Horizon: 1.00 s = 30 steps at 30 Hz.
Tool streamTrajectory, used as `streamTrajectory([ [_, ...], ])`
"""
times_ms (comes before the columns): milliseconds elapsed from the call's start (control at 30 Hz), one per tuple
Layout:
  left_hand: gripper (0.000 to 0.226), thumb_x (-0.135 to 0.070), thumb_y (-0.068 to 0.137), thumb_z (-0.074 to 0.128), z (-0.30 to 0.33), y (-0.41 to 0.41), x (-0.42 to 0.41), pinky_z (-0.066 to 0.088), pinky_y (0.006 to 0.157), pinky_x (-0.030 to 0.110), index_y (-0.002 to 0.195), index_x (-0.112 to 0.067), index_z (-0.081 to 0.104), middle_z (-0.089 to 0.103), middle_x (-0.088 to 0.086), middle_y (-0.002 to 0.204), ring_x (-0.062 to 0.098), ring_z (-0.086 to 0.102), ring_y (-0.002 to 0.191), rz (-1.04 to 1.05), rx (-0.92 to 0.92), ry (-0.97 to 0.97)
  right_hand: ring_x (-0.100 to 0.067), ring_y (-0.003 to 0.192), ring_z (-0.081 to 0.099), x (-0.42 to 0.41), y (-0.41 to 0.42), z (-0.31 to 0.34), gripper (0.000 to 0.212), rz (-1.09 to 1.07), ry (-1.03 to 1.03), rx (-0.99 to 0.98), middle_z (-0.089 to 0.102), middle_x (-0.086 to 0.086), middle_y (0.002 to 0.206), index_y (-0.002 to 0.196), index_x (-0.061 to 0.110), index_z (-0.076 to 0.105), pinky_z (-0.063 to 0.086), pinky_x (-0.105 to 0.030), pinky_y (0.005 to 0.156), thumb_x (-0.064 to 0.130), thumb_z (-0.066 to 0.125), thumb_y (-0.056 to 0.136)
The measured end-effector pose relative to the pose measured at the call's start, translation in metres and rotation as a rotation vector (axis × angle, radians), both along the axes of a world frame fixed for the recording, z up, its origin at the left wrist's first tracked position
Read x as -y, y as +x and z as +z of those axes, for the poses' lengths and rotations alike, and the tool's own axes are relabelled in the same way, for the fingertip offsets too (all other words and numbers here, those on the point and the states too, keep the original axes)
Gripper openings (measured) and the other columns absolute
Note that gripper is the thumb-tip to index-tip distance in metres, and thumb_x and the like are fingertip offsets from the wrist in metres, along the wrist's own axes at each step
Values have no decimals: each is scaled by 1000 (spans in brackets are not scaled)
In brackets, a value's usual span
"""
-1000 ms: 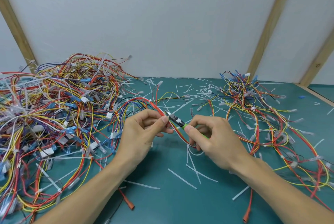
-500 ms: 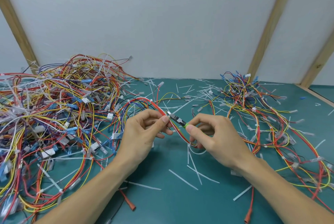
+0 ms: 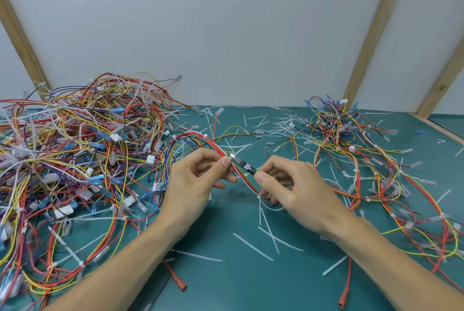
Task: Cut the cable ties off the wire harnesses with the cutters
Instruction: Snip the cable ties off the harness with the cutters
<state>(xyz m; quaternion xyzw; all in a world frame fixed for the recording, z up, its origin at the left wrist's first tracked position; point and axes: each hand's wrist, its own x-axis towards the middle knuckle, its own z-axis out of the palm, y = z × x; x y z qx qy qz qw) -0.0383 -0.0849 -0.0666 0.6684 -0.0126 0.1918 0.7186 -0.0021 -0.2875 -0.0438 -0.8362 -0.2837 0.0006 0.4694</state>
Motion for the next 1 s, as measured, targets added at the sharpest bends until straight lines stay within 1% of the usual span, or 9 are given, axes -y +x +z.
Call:
streamTrajectory([
  [233, 23, -28, 83, 72, 2, -2, 1, 57, 62, 24, 87, -6, 66, 76, 12, 81, 25, 76, 73, -17, 6, 19, -27, 59, 64, -2, 2, -4, 36, -47, 3, 43, 68, -2, 61, 78, 23, 61, 57, -47, 71, 56, 56, 90],
  [333, 22, -28, 85, 71, 3, -2, 1, 57, 63, 24, 88, -7, 66, 76, 11, 82, 25, 76, 74, -13, 1, 16, -22, 57, 62, 0, 10, -4, 30, -151, 63, 56, 69, -4, 65, 81, 23, 63, 54, -39, 65, 48, 61, 98],
  [500, 18, -26, 88, 69, 4, -1, -5, 58, 61, 23, 91, -8, 67, 76, 8, 82, 21, 76, 75, 55, -14, -59, -16, 62, 60, 10, 24, 7, 28, -184, 452, -364, 70, -3, 75, 88, 10, 66, 53, -32, 47, 37, 72, 93],
  [533, 16, -24, 89, 69, 4, 0, -6, 58, 61, 23, 92, -9, 67, 76, 7, 81, 20, 76, 74, 84, -18, -76, -16, 62, 59, 13, 26, 9, 23, -146, 499, -425, 69, -4, 77, 87, 11, 66, 52, -31, 46, 31, 79, 86],
  [600, 11, -18, 93, 68, 5, 2, -10, 58, 60, 22, 92, -8, 68, 76, 6, 80, 18, 75, 70, 151, -26, -101, -16, 64, 58, 15, 27, 11, 19, -89, 485, -476, 72, -6, 82, 91, 12, 64, 52, -30, 47, 14, 74, 75],
  [733, 13, -15, 93, 68, 8, 5, -17, 57, 59, 20, 88, -3, 69, 74, 2, 72, 14, 72, 61, 232, -64, -175, -17, 69, 54, 8, 18, 5, 33, -55, 160, -283, 80, 3, 97, 106, 8, 52, 51, -32, 61, -15, 62, 84],
  [867, 15, -16, 93, 67, 9, 6, -19, 59, 62, 20, 81, -7, 68, 73, 1, 70, 12, 72, 61, 183, -131, -357, -2, 64, 57, -7, 3, -7, 41, -2, 73, -193, 78, 14, 95, 98, 22, 52, 52, -22, 70, 3, 82, 79],
  [933, 16, -17, 94, 67, 9, 7, -20, 59, 62, 21, 80, -9, 67, 73, 2, 71, 11, 73, 63, 165, -139, -409, 0, 69, 64, -12, 1, -11, 40, -52, 56, -78, 77, 18, 93, 95, 29, 52, 52, -22, 75, 10, 84, 80],
  [1000, 15, -19, 91, 69, 9, 8, -21, 59, 61, 21, 79, -9, 68, 73, 2, 72, 11, 73, 64, 149, -138, -435, 1, 70, 64, -13, 1, -11, 38, -92, 79, -31, 76, 19, 91, 94, 30, 52, 47, -17, 70, 10, 82, 82],
])
